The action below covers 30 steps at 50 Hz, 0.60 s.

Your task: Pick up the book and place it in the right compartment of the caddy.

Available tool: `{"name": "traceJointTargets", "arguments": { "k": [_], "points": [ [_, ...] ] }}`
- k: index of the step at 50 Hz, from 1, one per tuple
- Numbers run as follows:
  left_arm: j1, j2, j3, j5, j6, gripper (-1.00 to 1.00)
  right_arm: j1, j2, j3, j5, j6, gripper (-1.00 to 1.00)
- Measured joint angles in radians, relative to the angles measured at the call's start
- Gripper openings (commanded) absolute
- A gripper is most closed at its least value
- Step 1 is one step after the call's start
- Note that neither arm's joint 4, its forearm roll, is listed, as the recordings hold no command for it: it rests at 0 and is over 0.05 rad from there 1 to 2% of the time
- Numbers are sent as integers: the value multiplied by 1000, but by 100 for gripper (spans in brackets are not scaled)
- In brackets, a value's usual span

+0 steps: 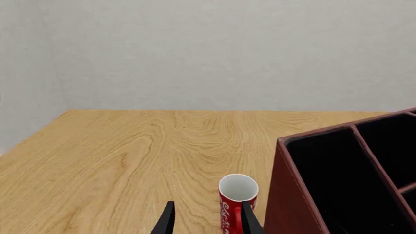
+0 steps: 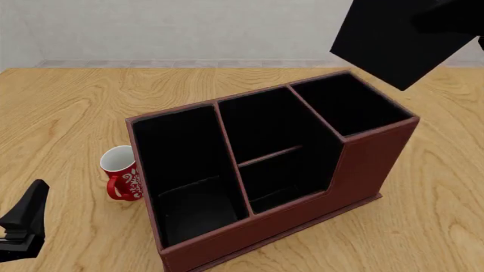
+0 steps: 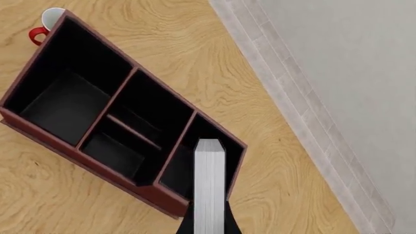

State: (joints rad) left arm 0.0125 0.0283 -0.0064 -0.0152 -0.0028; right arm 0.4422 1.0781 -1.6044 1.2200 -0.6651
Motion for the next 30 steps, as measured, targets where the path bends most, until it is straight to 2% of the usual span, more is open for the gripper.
{"name": "traceJointTargets", "arguments": {
  "k": [30],
  "points": [
    [4,5,-1,-4,1,100,-58,156,-102,0,33,-100]
  ]
}}
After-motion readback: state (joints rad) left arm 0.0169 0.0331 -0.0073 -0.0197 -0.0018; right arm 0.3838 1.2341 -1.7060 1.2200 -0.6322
